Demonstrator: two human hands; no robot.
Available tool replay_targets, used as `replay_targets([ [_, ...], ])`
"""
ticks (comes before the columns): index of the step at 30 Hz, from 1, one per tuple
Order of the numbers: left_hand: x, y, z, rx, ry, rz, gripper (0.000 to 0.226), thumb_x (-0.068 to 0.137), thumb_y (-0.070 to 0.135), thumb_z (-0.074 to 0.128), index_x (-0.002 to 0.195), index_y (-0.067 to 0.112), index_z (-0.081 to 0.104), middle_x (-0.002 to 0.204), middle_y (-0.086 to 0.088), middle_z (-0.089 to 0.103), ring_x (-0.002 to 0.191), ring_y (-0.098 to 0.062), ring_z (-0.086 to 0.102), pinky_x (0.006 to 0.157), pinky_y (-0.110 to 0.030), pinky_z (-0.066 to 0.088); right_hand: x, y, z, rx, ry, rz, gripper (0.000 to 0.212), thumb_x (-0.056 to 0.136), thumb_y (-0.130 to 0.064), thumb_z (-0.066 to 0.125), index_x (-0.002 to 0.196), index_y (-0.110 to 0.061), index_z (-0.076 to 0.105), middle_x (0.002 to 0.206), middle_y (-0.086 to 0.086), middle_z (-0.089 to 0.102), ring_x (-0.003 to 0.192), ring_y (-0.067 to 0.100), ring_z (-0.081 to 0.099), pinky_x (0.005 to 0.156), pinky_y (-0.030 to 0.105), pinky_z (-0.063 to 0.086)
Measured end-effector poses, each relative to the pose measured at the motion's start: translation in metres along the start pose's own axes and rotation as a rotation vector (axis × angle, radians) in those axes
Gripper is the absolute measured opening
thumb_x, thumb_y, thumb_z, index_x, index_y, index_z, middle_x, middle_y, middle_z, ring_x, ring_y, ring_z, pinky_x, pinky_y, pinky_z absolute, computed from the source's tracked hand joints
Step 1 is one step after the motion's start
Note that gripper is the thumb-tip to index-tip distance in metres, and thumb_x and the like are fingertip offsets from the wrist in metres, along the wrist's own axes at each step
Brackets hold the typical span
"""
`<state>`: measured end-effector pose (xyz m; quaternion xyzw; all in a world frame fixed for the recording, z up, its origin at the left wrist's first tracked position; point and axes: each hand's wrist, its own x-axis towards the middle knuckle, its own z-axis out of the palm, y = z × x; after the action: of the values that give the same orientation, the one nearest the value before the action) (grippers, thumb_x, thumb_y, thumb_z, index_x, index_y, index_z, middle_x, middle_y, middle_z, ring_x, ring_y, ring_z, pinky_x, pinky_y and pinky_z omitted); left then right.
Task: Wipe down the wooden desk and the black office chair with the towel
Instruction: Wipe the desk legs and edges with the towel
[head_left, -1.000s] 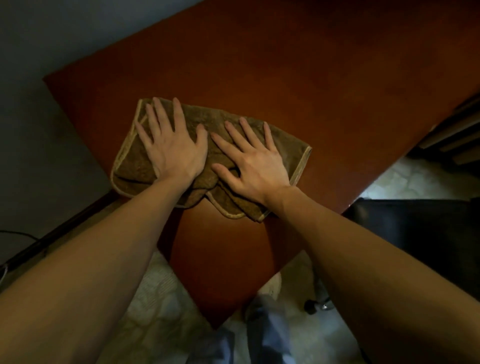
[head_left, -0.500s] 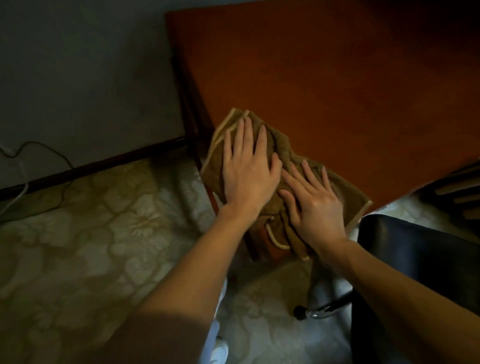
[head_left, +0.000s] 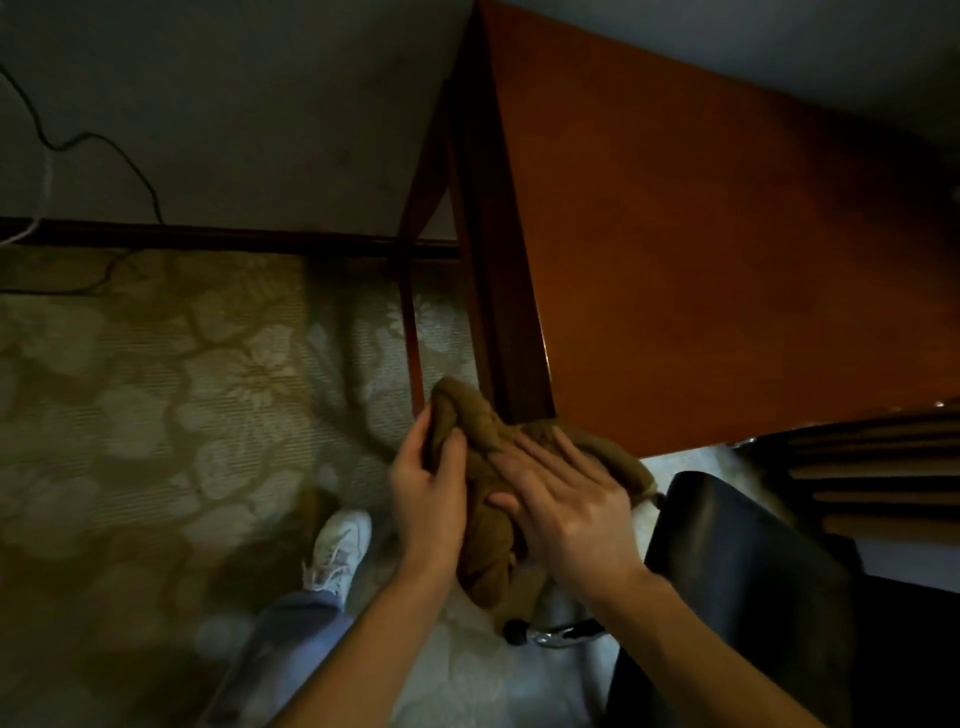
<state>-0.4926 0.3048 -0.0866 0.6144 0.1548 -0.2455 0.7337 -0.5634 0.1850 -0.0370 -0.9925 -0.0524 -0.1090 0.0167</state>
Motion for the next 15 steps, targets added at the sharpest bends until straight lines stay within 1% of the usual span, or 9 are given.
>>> replay_targets([
  [2, 0.002, 0.011, -0.016, -0.051, 0.057, 0.014, 0.039, 0.101, 0.014, 0.06, 0.138, 0.026, 0.06, 0.116, 0.019, 0.071, 0.111, 0.0, 0.066, 0.088, -0.017, 0.055, 0.008, -0.013, 0.007, 0.026, 0.017, -0.026, 0.036, 0.103, -0.039, 0.058, 0.118, -0.012, 0.076, 0.124, 0.004, 0.072, 0.118, 0.017, 0.068, 0.093, 0.047, 0.058],
  [3, 0.008, 0.021, -0.02, -0.074, 0.065, 0.036, 0.039, 0.101, 0.013, 0.06, 0.138, 0.026, 0.058, 0.115, 0.019, 0.07, 0.109, 0.003, 0.066, 0.083, -0.012, 0.054, 0.017, -0.015, 0.009, 0.035, 0.045, -0.027, 0.036, 0.103, -0.039, 0.059, 0.118, -0.011, 0.076, 0.124, 0.005, 0.073, 0.117, 0.018, 0.069, 0.092, 0.046, 0.059],
  [4, 0.016, 0.033, -0.019, -0.097, 0.058, 0.069, 0.041, 0.101, 0.012, 0.06, 0.14, 0.025, 0.056, 0.118, 0.018, 0.068, 0.109, 0.006, 0.065, 0.083, -0.011, 0.053, 0.029, -0.014, 0.009, 0.041, 0.079, -0.018, 0.035, 0.102, -0.038, 0.061, 0.118, -0.01, 0.075, 0.123, 0.006, 0.073, 0.114, 0.019, 0.07, 0.09, 0.044, 0.06],
  [7, 0.057, 0.076, 0.005, -0.07, -0.026, 0.153, 0.04, 0.104, 0.015, 0.056, 0.144, 0.021, 0.054, 0.13, 0.01, 0.064, 0.117, 0.001, 0.063, 0.098, -0.019, 0.052, 0.073, 0.003, 0.002, 0.028, 0.191, 0.06, 0.034, 0.103, -0.035, 0.061, 0.118, -0.009, 0.074, 0.12, 0.008, 0.074, 0.107, 0.021, 0.073, 0.087, 0.041, 0.061],
  [8, 0.076, 0.089, 0.019, -0.034, -0.049, 0.177, 0.038, 0.105, 0.017, 0.055, 0.144, 0.019, 0.055, 0.133, 0.005, 0.064, 0.12, -0.003, 0.062, 0.102, -0.023, 0.051, 0.09, 0.013, -0.002, 0.002, 0.223, 0.097, 0.034, 0.104, -0.035, 0.058, 0.119, -0.009, 0.074, 0.12, 0.009, 0.074, 0.108, 0.022, 0.072, 0.088, 0.04, 0.06],
  [10, 0.116, 0.111, 0.049, 0.04, -0.141, 0.185, 0.037, 0.108, 0.024, 0.05, 0.144, 0.019, 0.057, 0.139, -0.002, 0.062, 0.127, -0.012, 0.058, 0.11, -0.035, 0.048, 0.12, 0.033, -0.008, -0.075, 0.259, 0.167, 0.037, 0.107, -0.037, 0.052, 0.122, -0.01, 0.072, 0.123, 0.009, 0.072, 0.114, 0.023, 0.07, 0.095, 0.041, 0.057],
  [11, 0.135, 0.12, 0.065, 0.072, -0.207, 0.185, 0.039, 0.109, 0.03, 0.047, 0.145, 0.021, 0.056, 0.141, -0.003, 0.06, 0.13, -0.015, 0.057, 0.112, -0.039, 0.047, 0.135, 0.044, -0.008, -0.102, 0.249, 0.207, 0.037, 0.107, -0.037, 0.051, 0.123, -0.011, 0.072, 0.125, 0.009, 0.071, 0.119, 0.024, 0.067, 0.099, 0.043, 0.054],
  [13, 0.165, 0.129, 0.092, 0.119, -0.329, 0.133, 0.047, 0.109, 0.045, 0.04, 0.151, 0.027, 0.048, 0.146, -0.001, 0.056, 0.133, -0.018, 0.053, 0.115, -0.041, 0.042, 0.158, 0.066, -0.003, -0.123, 0.17, 0.316, 0.038, 0.107, -0.038, 0.048, 0.127, -0.014, 0.069, 0.132, 0.008, 0.068, 0.131, 0.026, 0.059, 0.109, 0.046, 0.047],
  [15, 0.187, 0.118, 0.108, 0.22, -0.41, 0.089, 0.057, 0.108, 0.055, 0.03, 0.16, 0.032, 0.032, 0.159, -0.001, 0.042, 0.144, -0.023, 0.041, 0.119, -0.038, 0.032, 0.173, 0.085, 0.006, -0.119, 0.029, 0.42, 0.042, 0.108, -0.043, 0.043, 0.134, -0.017, 0.064, 0.143, 0.006, 0.06, 0.144, 0.028, 0.044, 0.118, 0.047, 0.035],
])
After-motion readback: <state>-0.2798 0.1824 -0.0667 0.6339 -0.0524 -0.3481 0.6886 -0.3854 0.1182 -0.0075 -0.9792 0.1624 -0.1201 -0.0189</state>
